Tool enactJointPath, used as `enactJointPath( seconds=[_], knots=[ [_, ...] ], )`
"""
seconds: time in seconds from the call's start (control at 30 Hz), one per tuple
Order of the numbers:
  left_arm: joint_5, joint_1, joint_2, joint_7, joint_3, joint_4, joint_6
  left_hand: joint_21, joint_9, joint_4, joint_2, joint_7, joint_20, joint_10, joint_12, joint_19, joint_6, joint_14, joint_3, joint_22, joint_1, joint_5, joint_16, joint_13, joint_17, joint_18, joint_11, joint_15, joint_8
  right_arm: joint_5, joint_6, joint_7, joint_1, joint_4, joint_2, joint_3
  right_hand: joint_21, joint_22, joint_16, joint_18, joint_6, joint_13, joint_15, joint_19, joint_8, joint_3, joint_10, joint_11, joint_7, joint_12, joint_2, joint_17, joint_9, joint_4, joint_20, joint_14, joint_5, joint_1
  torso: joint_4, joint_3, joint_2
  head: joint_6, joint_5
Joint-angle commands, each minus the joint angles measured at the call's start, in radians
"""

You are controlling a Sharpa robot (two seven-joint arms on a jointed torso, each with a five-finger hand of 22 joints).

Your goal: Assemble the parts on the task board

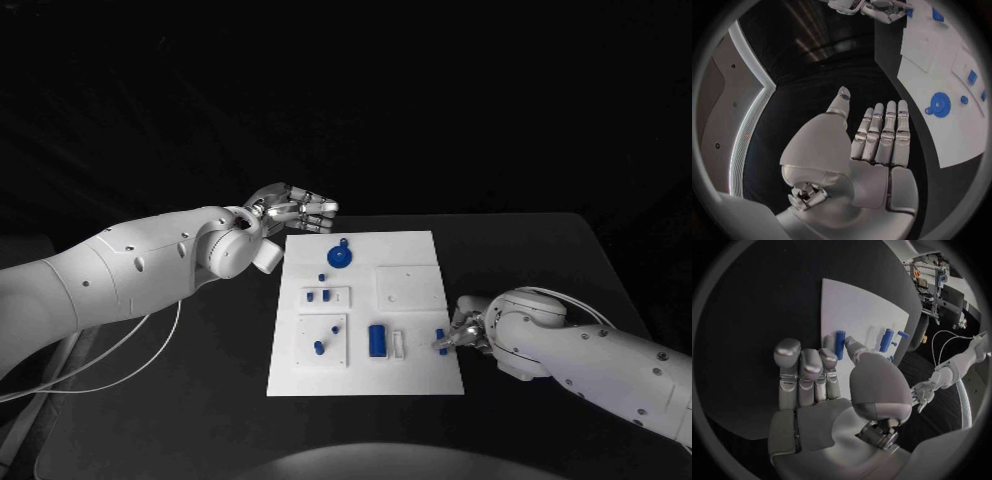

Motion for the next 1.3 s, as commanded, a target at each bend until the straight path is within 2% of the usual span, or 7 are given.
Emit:
enactJointPath(
  seconds=[0.03,0.27,0.43,0.57,0.83,0.93,1.3],
  knots=[
    [-0.004,0.000,0.002,0.008,0.000,0.002,0.018,-0.001,-0.001,0.006,0.006,0.003,0.000,-0.005,0.001,-0.005,-0.008,-0.006,-0.002,0.000,-0.003,-0.003,0.000,0.001,0.000,0.004,0.000,0.003,-0.001,-0.051,-0.004,-0.023,-0.010,-0.017,0.009,-0.010,-0.007,0.092,-0.006,-0.007,-0.024,0.001,0.000,0.038,-0.009,0.006,-0.011,0.001,0.005,-0.001,-0.012,0.000,-0.015,-0.005,-0.002,0.000,-0.002,0.002,-0.0003,0.0009,0.000,-0.002,0.001],
    [-0.004,0.000,0.003,0.006,0.000,0.001,0.020,-0.001,-0.001,0.009,0.006,0.003,0.000,-0.006,0.001,-0.005,-0.010,-0.006,-0.003,0.000,-0.006,-0.003,0.000,0.001,0.000,0.004,0.001,0.003,-0.001,-0.097,-0.043,-0.016,-0.013,-0.041,0.028,-0.021,-0.014,0.091,-0.012,-0.003,-0.080,-0.001,0.005,0.037,-0.012,0.050,-0.017,0.011,0.024,-0.008,-0.006,-0.001,-0.079,-0.024,0.002,-0.001,-0.002,0.010,-0.0001,0.0005,0.000,-0.003,0.001],
    [-0.004,0.000,0.003,0.003,0.000,0.000,0.021,-0.001,-0.002,0.012,0.006,0.004,0.000,-0.006,0.001,-0.005,-0.016,-0.006,-0.003,0.000,-0.007,-0.003,0.000,0.001,0.000,0.003,0.001,0.003,-0.001,-0.113,-0.047,-0.010,-0.014,-0.053,0.039,-0.030,-0.018,0.091,-0.016,0.008,-0.132,-0.006,0.015,0.037,-0.012,0.160,-0.026,0.024,0.049,-0.014,0.011,-0.004,-0.218,-0.087,0.015,-0.001,0.014,0.021,0.0002,0.0001,0.000,-0.004,0.002],
    [-0.004,0.000,0.003,0.001,0.000,0.000,0.024,-0.001,-0.002,0.014,0.006,0.004,0.000,-0.006,0.001,-0.006,-0.022,-0.006,-0.002,-0.001,-0.008,-0.003,-0.001,0.001,0.000,0.003,0.001,0.003,-0.001,-0.116,-0.031,-0.005,-0.015,-0.059,0.044,-0.044,-0.022,0.091,-0.017,0.014,-0.122,-0.014,0.018,0.035,-0.011,0.205,-0.037,0.027,0.055,-0.016,0.032,-0.007,-0.343,-0.202,0.020,-0.002,0.171,0.017,0.0003,-0.0008,0.000,-0.004,0.002],
    [-0.004,0.000,0.003,-0.003,-0.001,0.001,0.027,-0.001,-0.002,0.014,0.006,0.004,0.000,-0.006,0.001,-0.006,-0.022,-0.006,-0.002,-0.001,-0.008,-0.003,-0.001,0.001,0.000,0.003,0.001,0.003,-0.001,-0.067,-0.042,0.005,-0.017,-0.064,0.043,-0.057,-0.001,0.095,-0.015,0.021,-0.113,-0.024,0.017,0.027,-0.010,0.373,-0.049,0.027,0.074,-0.018,0.063,-0.003,-0.459,-0.394,0.018,-0.008,0.457,0.004,0.0002,-0.0009,-0.001,-0.002,0.003],
    [-0.004,0.000,0.002,-0.004,-0.001,0.001,0.028,-0.001,-0.002,0.014,0.006,0.004,0.000,-0.006,0.001,-0.006,-0.022,-0.006,-0.002,-0.001,-0.008,-0.003,-0.001,0.001,0.000,0.003,0.001,0.003,-0.001,-0.030,-0.067,0.014,-0.017,-0.063,0.040,-0.058,0.033,0.097,-0.011,0.025,-0.105,-0.025,0.016,0.018,-0.010,0.455,-0.045,0.026,0.074,-0.011,0.051,0.001,-0.496,-0.400,0.016,-0.009,0.515,-0.013,0.0001,-0.0006,-0.001,-0.001,0.004],
    [-0.009,0.000,0.000,-0.008,-0.001,0.004,0.034,-0.001,-0.002,0.016,0.007,0.005,0.000,-0.006,0.001,-0.006,-0.024,-0.006,-0.002,0.000,-0.008,-0.003,-0.001,0.001,0.000,0.003,0.001,0.003,-0.001,0.089,-0.155,0.062,-0.017,-0.004,0.013,-0.058,0.104,0.097,-0.003,0.033,-0.075,-0.024,0.015,-0.007,-0.009,0.493,-0.039,0.026,0.071,0.006,0.033,0.010,-0.581,-0.398,0.017,-0.008,0.635,-0.020,-0.0011,-0.0003,0.000,0.000,0.008]
  ],
)
